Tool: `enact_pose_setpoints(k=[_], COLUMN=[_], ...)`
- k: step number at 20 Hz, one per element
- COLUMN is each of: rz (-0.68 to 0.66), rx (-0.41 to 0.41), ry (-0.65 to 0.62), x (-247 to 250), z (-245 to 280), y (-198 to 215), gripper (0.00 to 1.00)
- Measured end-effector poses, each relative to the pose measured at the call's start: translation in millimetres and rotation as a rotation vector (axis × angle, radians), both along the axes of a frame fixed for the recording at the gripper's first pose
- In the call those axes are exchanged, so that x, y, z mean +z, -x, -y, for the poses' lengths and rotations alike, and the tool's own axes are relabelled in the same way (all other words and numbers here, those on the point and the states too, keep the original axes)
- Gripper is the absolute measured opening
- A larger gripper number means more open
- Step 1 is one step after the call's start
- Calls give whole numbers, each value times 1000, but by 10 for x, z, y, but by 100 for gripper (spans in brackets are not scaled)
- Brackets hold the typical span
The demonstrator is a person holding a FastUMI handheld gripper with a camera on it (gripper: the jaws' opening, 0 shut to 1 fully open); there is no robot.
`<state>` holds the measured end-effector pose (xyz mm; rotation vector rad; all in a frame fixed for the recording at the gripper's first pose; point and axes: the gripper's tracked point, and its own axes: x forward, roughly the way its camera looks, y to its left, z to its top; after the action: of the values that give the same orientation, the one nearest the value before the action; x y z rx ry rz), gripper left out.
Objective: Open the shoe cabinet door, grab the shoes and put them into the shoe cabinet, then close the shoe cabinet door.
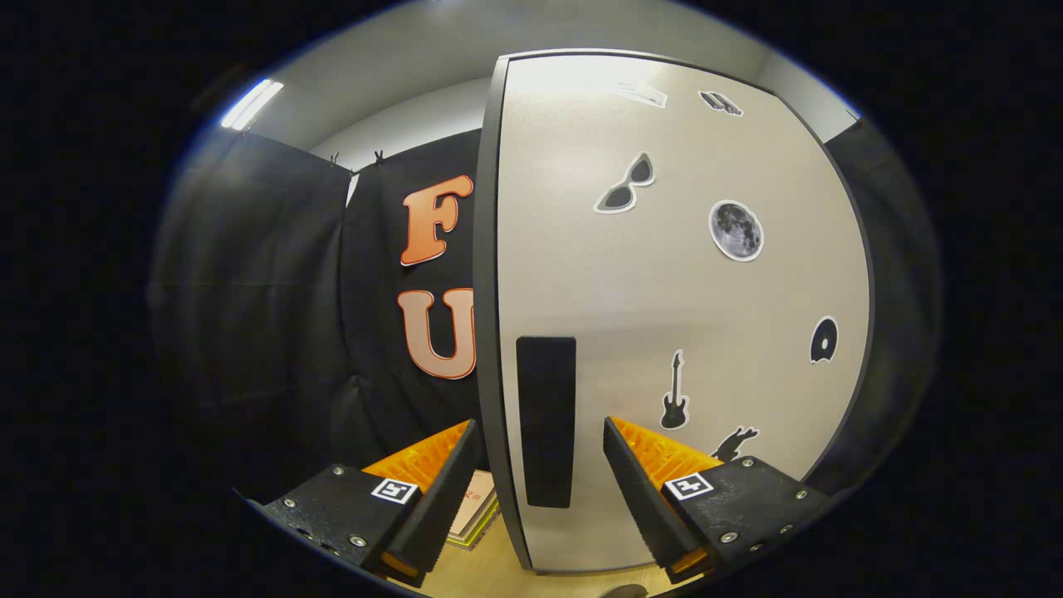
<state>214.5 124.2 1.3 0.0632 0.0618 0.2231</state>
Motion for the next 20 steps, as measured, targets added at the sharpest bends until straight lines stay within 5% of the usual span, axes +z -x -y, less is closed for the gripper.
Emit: enact_pose_setpoints(k=[3,6,8,11,20], rz=[-17,-19,-35,-50,-37], rx=[30,14,41,72,-2], ry=[0,12,-24,-20,-5], x=[-23,-24,-36,-38,7], z=[-62,-9,-13,-4,75], y=[-49,-102,-88,-88,71], gripper=[80,47,36,32,29])
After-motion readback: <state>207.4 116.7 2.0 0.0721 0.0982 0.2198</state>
